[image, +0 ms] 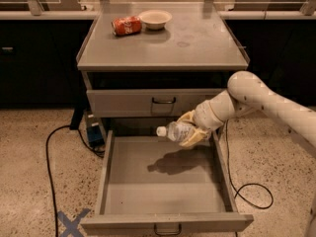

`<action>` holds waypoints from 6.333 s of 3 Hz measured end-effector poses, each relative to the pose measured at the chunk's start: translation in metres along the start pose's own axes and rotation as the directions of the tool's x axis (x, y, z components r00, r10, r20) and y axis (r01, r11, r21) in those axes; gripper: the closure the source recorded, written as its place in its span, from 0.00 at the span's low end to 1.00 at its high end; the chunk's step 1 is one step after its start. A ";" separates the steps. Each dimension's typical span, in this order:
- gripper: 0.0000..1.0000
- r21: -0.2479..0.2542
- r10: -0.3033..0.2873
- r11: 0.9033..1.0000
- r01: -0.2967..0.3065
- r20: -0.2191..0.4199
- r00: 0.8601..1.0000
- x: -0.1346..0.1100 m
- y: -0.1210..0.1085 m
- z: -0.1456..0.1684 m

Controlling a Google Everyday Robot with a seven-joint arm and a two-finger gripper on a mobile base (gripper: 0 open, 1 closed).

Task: Pick blue plastic bottle from middle drawer and place on counter

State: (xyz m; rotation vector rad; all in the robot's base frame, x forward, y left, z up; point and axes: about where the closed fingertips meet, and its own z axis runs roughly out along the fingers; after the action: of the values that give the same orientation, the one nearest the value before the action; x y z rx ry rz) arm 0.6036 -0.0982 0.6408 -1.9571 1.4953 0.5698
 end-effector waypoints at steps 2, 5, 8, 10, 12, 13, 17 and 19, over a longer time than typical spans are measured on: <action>1.00 0.018 -0.017 1.000 0.017 0.011 1.000 -0.015 -0.007 -0.006; 1.00 0.101 -0.345 0.929 0.357 -0.122 0.931 -0.214 -0.044 -0.156; 1.00 0.029 -0.333 0.938 0.346 -0.209 0.919 -0.182 -0.101 -0.152; 1.00 0.033 -0.267 0.958 0.284 -0.252 0.930 -0.140 -0.150 -0.163; 1.00 0.088 -0.262 0.950 0.299 -0.294 0.919 -0.139 -0.161 -0.171; 1.00 0.197 -0.234 0.919 0.342 -0.424 0.875 -0.130 -0.187 -0.197; 1.00 0.418 -0.069 0.822 0.387 -0.602 0.795 -0.072 -0.283 -0.218; 1.00 0.416 0.006 0.865 0.279 -0.565 0.825 -0.019 -0.314 -0.168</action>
Offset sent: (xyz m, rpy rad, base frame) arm 0.0070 0.0078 0.0398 0.0245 -0.0656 0.0043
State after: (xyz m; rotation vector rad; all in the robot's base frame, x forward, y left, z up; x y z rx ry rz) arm 0.8970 -0.1434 0.8388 -1.8663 1.5945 -0.4630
